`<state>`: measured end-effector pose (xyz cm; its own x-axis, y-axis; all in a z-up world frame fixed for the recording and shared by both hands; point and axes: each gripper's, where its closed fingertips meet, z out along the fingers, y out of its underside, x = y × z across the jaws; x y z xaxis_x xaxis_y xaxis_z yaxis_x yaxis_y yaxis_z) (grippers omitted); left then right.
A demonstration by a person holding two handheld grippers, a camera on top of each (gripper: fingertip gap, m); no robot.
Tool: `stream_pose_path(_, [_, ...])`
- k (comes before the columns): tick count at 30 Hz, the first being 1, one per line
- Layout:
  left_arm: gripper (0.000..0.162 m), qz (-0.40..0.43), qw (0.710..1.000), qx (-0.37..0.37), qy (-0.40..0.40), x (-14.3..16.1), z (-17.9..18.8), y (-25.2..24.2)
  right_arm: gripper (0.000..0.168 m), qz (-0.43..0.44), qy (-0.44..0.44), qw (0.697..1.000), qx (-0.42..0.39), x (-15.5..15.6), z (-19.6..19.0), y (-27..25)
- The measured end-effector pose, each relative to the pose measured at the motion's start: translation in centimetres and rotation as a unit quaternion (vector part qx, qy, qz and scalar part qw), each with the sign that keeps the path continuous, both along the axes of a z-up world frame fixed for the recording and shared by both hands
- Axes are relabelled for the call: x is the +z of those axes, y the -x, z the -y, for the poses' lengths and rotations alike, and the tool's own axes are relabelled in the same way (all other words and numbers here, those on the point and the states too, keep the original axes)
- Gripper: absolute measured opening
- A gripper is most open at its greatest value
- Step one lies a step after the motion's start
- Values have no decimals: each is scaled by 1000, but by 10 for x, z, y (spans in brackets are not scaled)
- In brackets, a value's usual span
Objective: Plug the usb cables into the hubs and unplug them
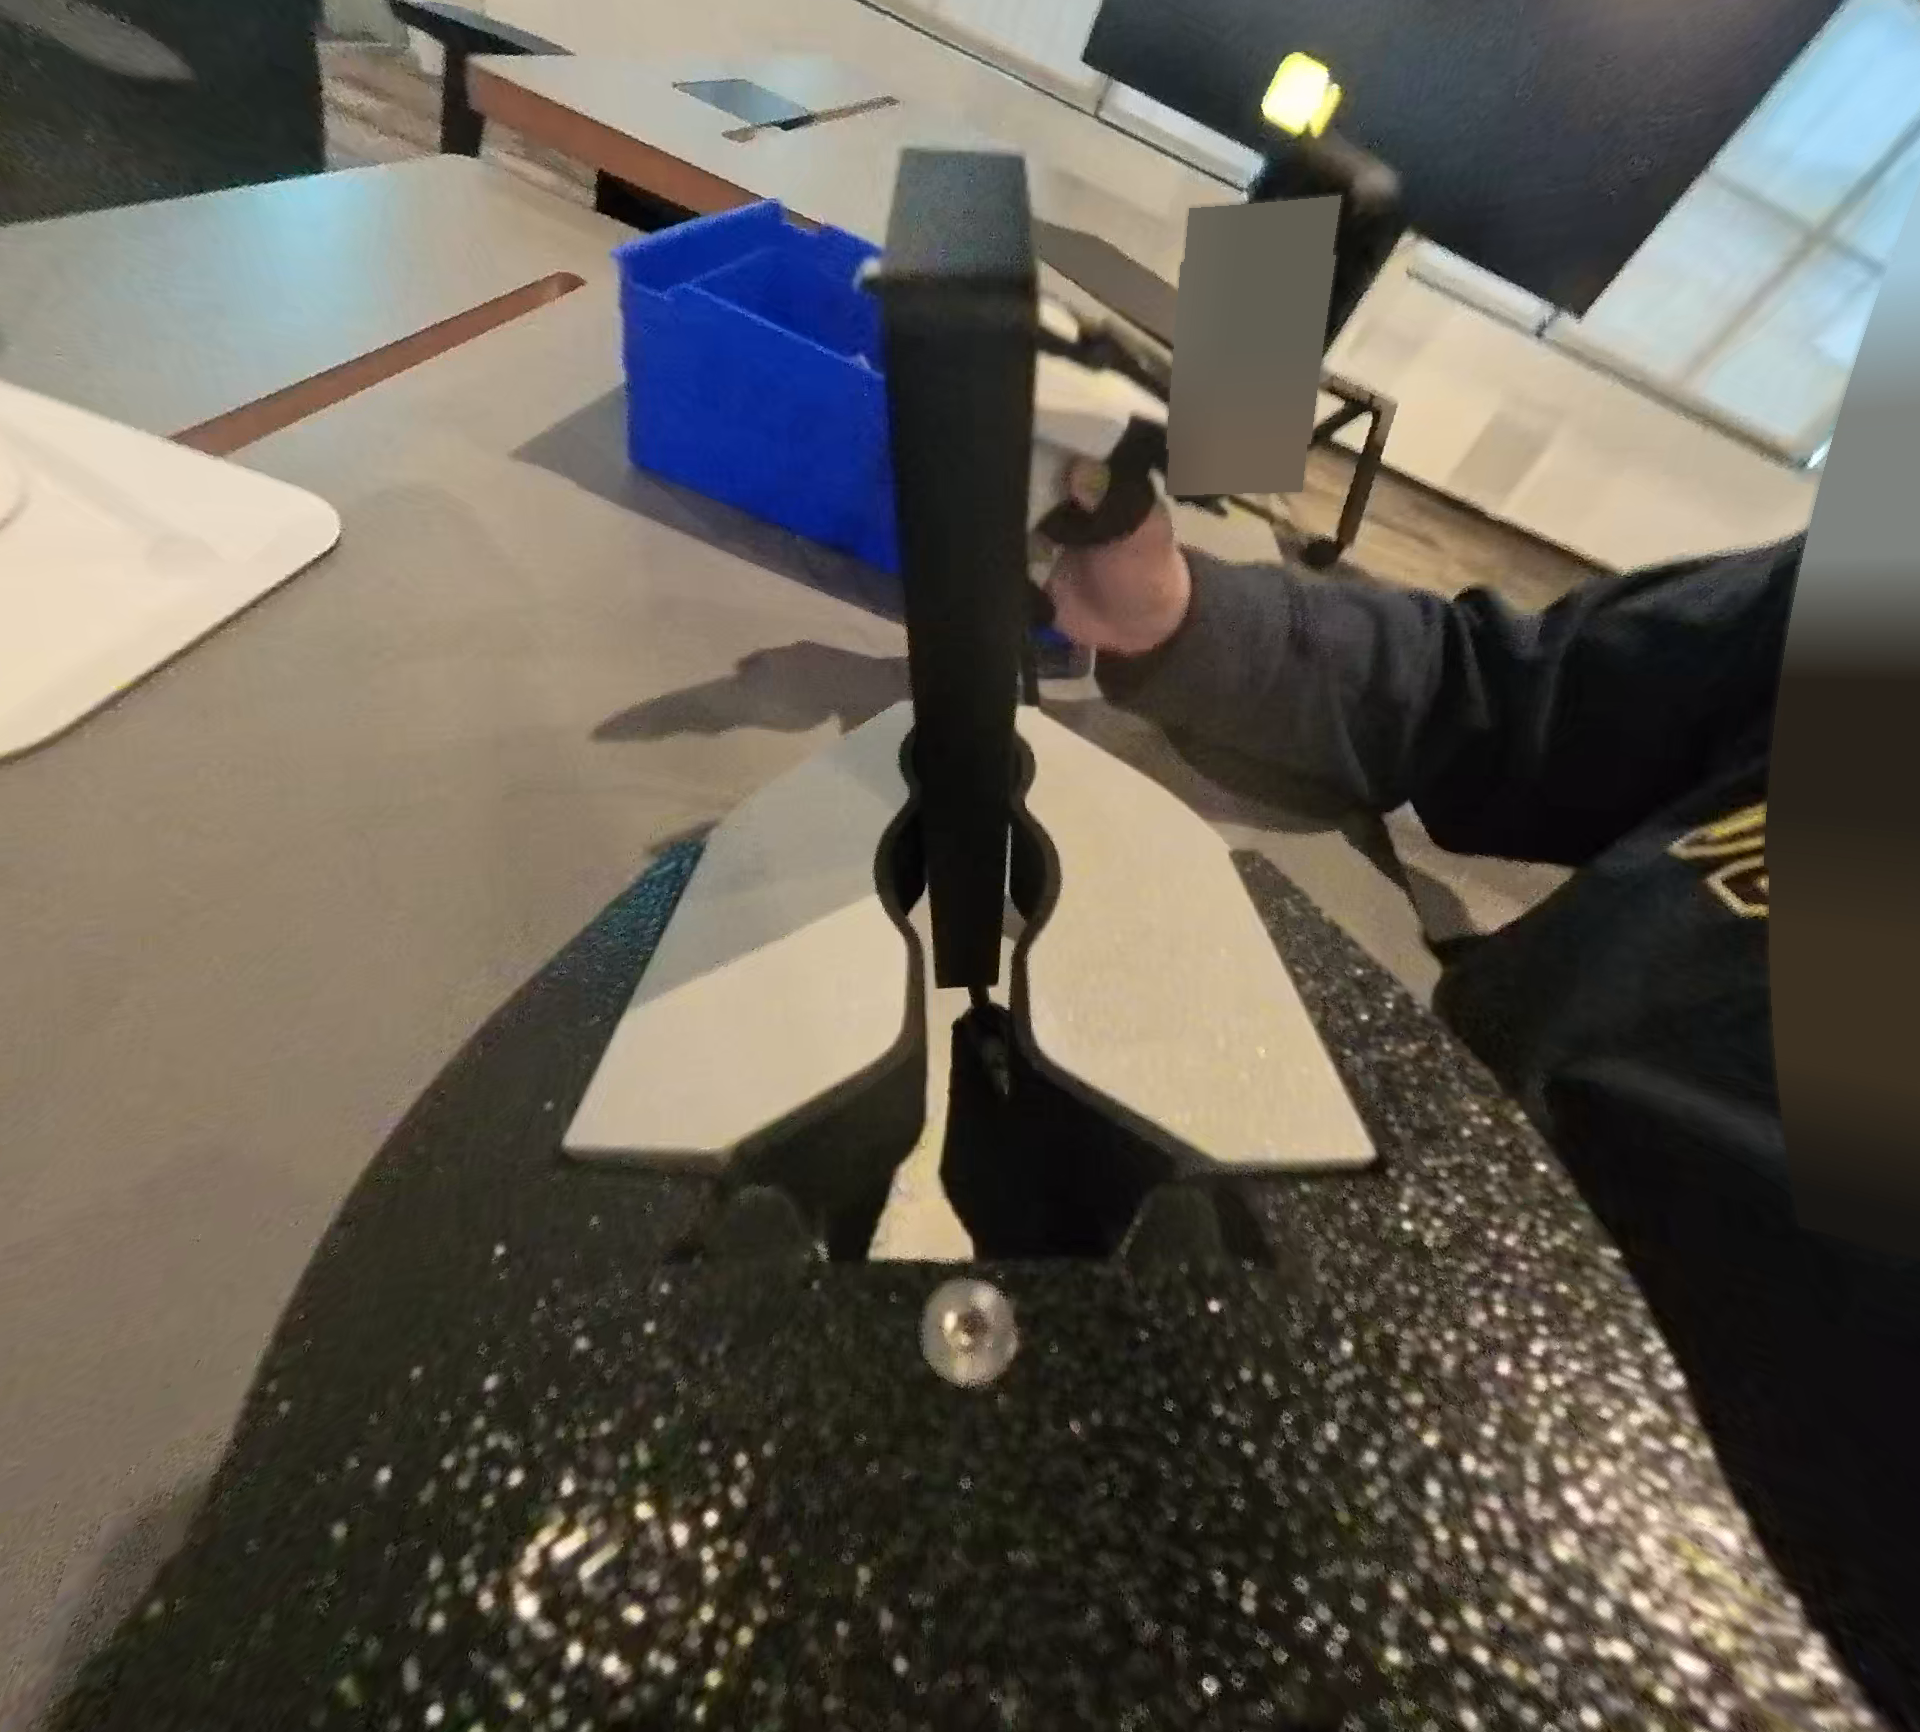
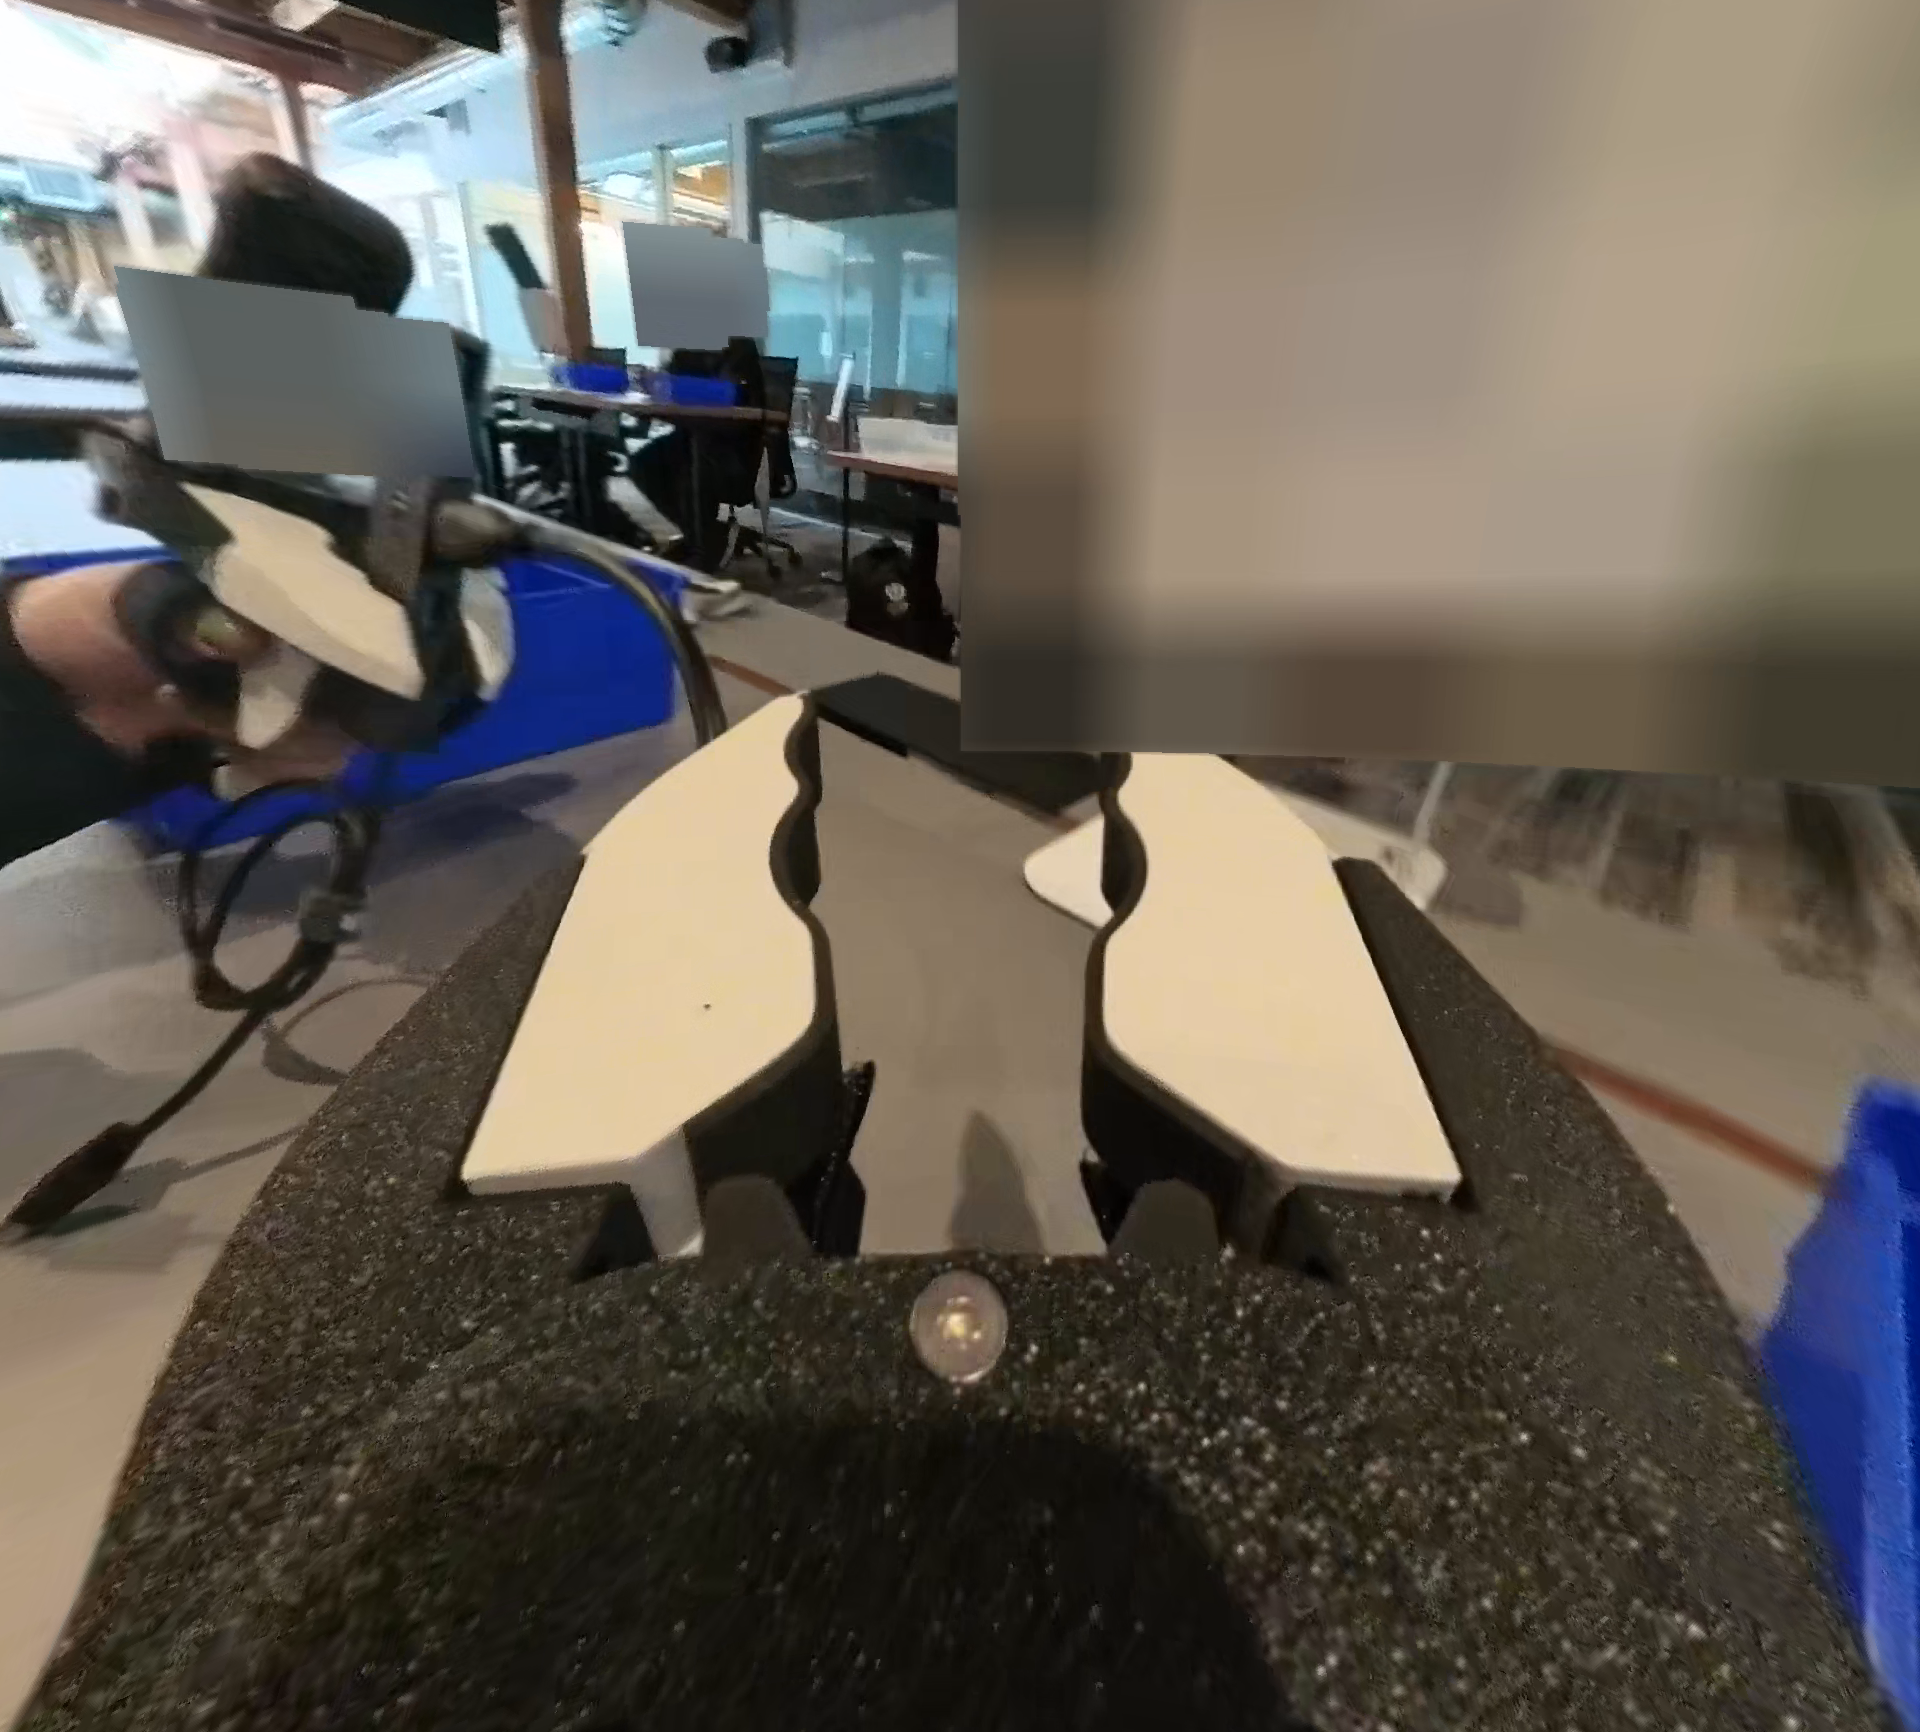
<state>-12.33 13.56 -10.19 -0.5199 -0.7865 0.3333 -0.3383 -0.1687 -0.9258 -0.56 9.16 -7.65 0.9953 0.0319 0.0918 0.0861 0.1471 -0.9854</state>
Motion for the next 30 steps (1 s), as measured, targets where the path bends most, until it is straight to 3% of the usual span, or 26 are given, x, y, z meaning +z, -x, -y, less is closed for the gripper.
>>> stream_pose_path(4, [10, 9, 998, -20, -57, -4, 12, 1, 53, 81, 35, 987, 136, 31, -5, 55])
stream_pose_path(7, [10, 30, 996, -49, -63, -2, 24, 5, 55, 89, 113, 958, 248, 37, -11, 93])
stream_pose_path(10, [10, 36, 995, -50, -81, -3, 28, 4, 57, 84, 177, 933, 301, 30, -17, 110])
stream_pose_path(15, [10, 40, 994, -50, -92, -5, 31, 4, 35, 95, 218, 919, 315, 3, -21, 116])
stream_pose_path(21, [10, 29, 993, -49, -107, -13, 31, 1, 17, 114, 214, 915, 322, -7, -26, 120])
stream_pose_path(30, [10, 29, 993, -51, -105, -14, 29, 3, 13, 113, 197, 917, 329, -9, -29, 125])
